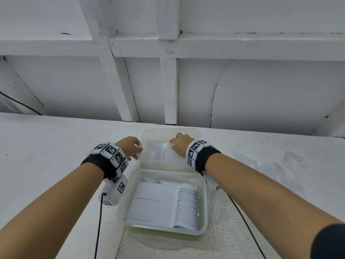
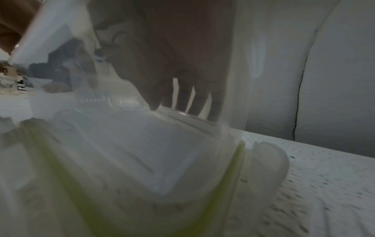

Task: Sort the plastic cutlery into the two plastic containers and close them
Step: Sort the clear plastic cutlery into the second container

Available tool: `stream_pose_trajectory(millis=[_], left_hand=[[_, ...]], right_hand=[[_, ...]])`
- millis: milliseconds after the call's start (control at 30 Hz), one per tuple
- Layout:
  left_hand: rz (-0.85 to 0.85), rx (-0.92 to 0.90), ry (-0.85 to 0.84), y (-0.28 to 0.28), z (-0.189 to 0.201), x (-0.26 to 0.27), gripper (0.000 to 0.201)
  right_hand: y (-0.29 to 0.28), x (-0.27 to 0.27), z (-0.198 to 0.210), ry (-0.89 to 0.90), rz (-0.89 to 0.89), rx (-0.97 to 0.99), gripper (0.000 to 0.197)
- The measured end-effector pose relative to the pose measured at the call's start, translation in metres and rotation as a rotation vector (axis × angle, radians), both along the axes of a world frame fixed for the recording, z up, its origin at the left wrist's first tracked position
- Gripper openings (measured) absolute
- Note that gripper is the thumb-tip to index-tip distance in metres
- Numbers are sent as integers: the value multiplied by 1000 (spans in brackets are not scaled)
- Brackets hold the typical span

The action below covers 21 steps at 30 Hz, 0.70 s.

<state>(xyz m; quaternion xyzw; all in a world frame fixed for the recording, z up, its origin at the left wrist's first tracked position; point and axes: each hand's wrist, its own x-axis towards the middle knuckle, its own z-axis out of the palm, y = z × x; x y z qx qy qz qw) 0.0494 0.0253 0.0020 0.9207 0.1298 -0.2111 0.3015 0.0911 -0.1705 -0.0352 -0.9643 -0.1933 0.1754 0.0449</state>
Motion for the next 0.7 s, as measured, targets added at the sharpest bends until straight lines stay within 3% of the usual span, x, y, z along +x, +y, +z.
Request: stream_pose_trajectory(millis=[300, 533, 700], left_hand=[[-11, -9, -4, 2, 0, 1, 13], [-9, 7, -5, 1, 1, 0, 10], [-45, 190, -43, -3, 13, -2, 36]], right_hand=[[-1, 1, 5, 53, 48, 155, 28], [-4, -2, 10, 74, 37, 225, 35], [-12, -7, 26, 28, 11, 262, 39]])
